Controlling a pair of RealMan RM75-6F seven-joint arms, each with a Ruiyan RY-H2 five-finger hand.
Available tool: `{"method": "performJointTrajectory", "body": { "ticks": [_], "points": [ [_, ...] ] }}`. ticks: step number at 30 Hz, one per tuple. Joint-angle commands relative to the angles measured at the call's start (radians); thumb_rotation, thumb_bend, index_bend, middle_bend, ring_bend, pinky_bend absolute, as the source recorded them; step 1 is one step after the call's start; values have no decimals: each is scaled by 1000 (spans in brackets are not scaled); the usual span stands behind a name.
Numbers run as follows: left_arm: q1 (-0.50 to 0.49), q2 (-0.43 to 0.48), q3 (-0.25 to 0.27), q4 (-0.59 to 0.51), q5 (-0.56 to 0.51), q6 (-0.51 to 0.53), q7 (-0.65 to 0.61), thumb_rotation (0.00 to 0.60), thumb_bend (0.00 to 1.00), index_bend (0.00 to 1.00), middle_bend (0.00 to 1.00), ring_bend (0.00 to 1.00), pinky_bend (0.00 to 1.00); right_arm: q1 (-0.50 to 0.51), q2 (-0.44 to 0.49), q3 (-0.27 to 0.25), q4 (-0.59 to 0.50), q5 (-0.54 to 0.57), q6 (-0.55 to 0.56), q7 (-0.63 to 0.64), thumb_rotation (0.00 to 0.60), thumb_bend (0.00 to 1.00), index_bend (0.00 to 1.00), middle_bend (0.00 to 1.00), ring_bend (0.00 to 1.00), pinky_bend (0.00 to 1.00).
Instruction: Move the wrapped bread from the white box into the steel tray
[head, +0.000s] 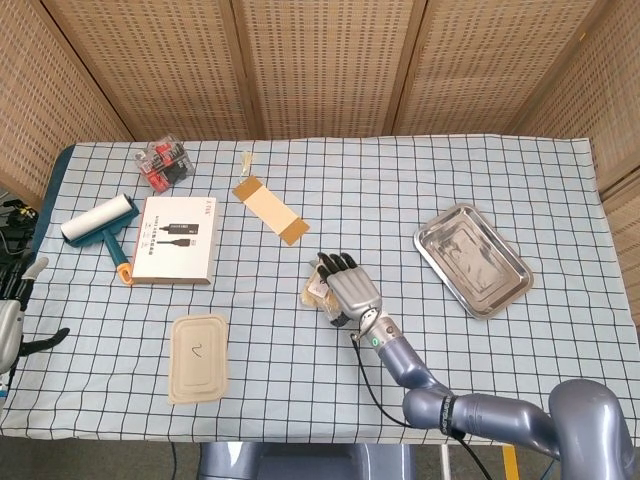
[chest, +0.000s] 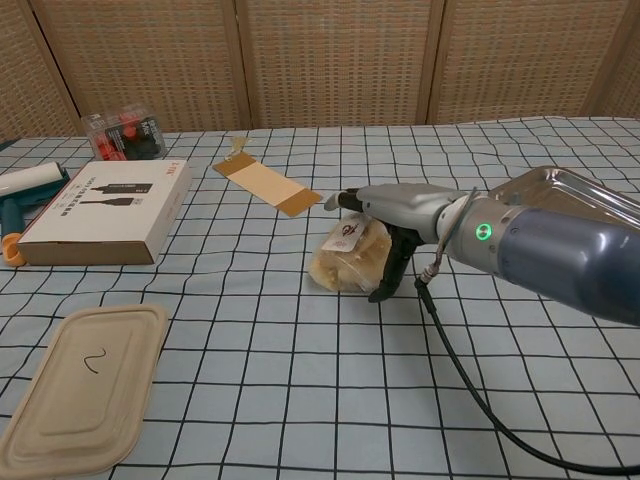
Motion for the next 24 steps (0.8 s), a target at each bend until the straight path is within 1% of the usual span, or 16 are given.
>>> {"method": "performJointTrajectory", "body": {
  "ticks": [1, 2, 3, 4, 5, 6, 7, 10, 12, 13, 14, 19, 22, 24],
  "points": [
    [0, -3, -3, 4, 7, -11, 1, 600, 24, 0, 0, 0, 0, 29, -34, -12, 63, 27, -1, -13, 600, 34, 59, 0, 0, 3],
    [-1, -3, -5, 5, 7, -18, 1, 600, 24, 0, 0, 0, 0, 31, -40, -15, 75, 23, 8, -12, 600, 34, 125, 11, 1, 45],
    [-3, -4, -7, 5, 6, -26, 1, 600, 24, 0, 0, 0, 0, 31, -47, -18, 85, 15, 19, -8, 600, 36, 170, 34, 13, 91],
    [-4, -5, -10, 6, 5, -32, 1, 600, 24, 0, 0, 0, 0, 31, -55, -20, 95, 0, 31, 4, 600, 46, 246, 96, 58, 189],
    [-4, -5, -11, 6, 5, -34, 1, 600, 24, 0, 0, 0, 0, 29, -60, -22, 100, -11, 38, 11, 600, 63, 324, 185, 132, 296],
    [-4, -6, -13, 6, 6, -36, 3, 600, 24, 0, 0, 0, 0, 28, -66, -26, 107, -29, 49, 22, 600, 76, 377, 247, 193, 357],
    [-3, -7, -16, 7, 8, -35, 5, 600, 24, 0, 0, 0, 0, 25, -74, -31, 112, -62, 67, 40, 600, 93, 455, 336, 287, 435],
    [1, -12, -24, 9, 8, -34, 4, 600, 24, 0, 0, 0, 0, 15, -84, -36, 113, -121, 104, 82, 600, 120, 616, 507, 490, 573],
    [4, -20, -35, 16, -3, -31, 11, 600, 24, 0, 0, 0, 0, 4, -93, -40, 111, -173, 163, 96, 600, 134, 692, 582, 579, 638],
    [5, -22, -39, 20, -6, -30, 17, 600, 24, 0, 0, 0, 0, -1, -94, -43, 108, -193, 181, 104, 600, 139, 718, 611, 614, 666],
    [6, -24, -42, 21, -9, -30, 20, 600, 24, 0, 0, 0, 0, -5, -91, -45, 103, -208, 193, 113, 600, 141, 728, 622, 628, 678],
    [10, -28, -49, 25, -15, -37, 26, 600, 24, 0, 0, 0, 0, -31, -34, -42, 48, -235, 223, 135, 600, 141, 729, 623, 632, 683],
    [10, -31, -50, 23, -12, -44, 37, 600, 24, 0, 0, 0, 0, -59, 44, -25, 19, -242, 261, 132, 600, 141, 729, 619, 632, 682],
    [9, -34, -50, 20, -9, -48, 48, 600, 24, 0, 0, 0, 0, -80, 92, -7, 23, -230, 282, 140, 600, 141, 729, 616, 630, 682]
  ]
}}
